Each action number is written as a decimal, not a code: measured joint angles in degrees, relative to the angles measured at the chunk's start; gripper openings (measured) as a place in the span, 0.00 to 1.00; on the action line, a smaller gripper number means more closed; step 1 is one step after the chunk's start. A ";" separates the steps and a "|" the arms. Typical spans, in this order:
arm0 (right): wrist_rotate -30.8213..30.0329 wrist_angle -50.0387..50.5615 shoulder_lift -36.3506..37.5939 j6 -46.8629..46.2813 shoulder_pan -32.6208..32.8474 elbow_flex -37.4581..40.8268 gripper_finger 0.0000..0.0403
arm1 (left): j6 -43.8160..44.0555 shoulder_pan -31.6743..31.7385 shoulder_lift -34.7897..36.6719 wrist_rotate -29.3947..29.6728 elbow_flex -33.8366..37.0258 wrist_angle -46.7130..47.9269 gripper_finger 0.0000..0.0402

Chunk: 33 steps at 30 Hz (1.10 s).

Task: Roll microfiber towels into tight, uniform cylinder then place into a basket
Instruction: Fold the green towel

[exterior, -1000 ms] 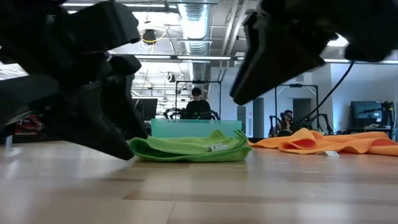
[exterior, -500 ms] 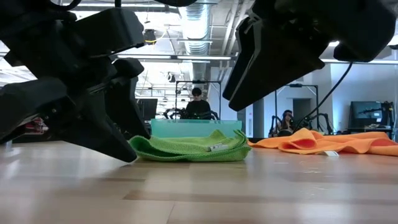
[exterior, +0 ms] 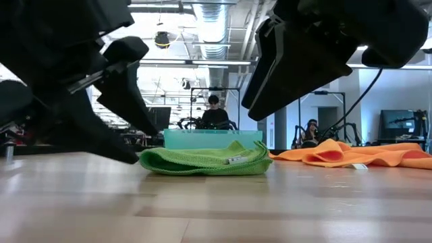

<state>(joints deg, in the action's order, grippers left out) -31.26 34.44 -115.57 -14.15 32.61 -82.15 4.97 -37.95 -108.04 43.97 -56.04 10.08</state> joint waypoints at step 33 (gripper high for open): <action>4.36 2.66 0.00 -0.42 -1.27 0.02 0.60 | 5.33 7.43 0.07 -8.83 0.82 0.08 0.21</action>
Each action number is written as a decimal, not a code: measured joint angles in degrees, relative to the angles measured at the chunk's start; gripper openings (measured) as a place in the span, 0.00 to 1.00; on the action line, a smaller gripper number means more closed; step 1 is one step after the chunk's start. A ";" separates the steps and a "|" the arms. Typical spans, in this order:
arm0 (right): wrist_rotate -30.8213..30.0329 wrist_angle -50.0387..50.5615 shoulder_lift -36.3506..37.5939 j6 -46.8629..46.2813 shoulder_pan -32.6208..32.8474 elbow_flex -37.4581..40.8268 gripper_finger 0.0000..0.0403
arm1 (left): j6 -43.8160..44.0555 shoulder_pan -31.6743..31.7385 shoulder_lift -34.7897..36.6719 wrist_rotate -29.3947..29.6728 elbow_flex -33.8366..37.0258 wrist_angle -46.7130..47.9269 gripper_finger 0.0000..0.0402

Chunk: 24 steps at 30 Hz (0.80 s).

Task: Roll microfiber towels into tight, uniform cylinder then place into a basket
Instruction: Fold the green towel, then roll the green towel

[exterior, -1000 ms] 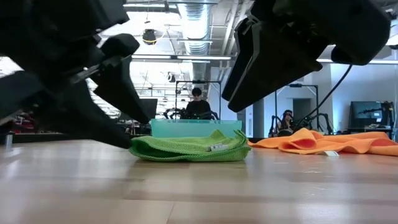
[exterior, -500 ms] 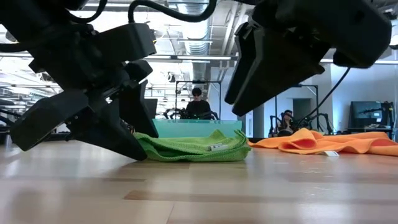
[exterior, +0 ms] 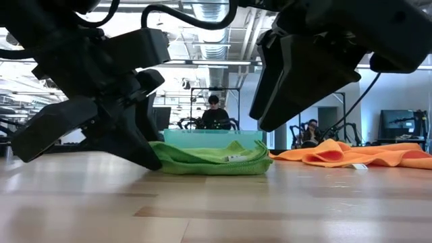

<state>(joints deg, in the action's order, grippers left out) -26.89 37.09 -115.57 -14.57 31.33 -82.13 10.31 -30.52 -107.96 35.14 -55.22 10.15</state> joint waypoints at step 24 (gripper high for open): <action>-0.09 -3.50 0.00 2.23 -0.15 0.00 0.60 | 2.60 -0.63 1.53 -3.39 -0.07 3.95 0.02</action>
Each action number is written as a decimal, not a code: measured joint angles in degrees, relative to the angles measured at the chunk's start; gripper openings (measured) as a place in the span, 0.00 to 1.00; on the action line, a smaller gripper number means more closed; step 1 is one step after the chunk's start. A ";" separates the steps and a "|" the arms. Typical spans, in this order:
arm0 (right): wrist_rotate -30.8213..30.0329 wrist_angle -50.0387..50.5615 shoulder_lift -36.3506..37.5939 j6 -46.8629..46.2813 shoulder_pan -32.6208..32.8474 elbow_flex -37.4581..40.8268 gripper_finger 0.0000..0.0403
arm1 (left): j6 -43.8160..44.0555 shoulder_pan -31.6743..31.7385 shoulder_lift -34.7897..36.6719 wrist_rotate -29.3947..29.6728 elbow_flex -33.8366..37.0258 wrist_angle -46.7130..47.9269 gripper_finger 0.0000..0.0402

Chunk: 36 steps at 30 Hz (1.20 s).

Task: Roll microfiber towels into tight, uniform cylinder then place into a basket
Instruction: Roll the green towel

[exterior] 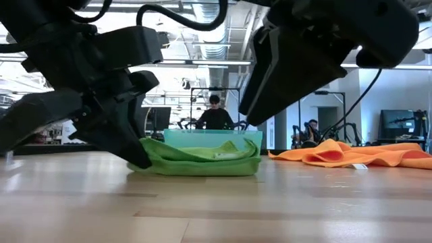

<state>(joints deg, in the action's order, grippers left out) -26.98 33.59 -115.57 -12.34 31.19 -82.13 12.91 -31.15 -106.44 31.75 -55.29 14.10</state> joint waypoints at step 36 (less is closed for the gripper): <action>3.30 -19.43 0.22 2.71 -4.33 15.03 0.59 | 4.30 -0.94 1.07 0.59 0.00 3.31 0.01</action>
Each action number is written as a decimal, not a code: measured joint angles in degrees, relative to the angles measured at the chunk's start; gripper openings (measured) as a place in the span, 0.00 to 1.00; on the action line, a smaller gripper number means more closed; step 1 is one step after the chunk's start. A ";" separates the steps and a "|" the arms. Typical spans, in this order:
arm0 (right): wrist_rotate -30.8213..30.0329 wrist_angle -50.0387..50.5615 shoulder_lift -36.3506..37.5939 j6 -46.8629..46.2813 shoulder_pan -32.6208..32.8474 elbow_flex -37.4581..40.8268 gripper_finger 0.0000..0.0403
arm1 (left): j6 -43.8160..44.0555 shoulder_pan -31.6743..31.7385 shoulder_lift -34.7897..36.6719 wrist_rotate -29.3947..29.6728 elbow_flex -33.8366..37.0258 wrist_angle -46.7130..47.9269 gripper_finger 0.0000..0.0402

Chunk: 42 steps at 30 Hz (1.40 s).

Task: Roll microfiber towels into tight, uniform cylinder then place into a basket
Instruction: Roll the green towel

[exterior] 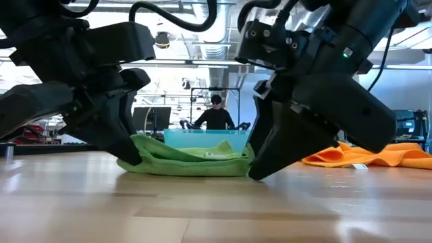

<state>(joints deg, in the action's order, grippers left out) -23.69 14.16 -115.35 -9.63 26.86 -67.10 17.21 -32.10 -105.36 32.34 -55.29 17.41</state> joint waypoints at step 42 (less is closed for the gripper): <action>23.20 -3.53 -0.31 -8.58 -4.42 -1.84 0.05 | 23.82 0.33 0.02 -7.63 -6.29 11.23 0.02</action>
<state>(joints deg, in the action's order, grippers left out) -0.49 10.63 -115.66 -18.20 22.44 -68.94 41.03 -31.77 -105.34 24.71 -61.58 28.64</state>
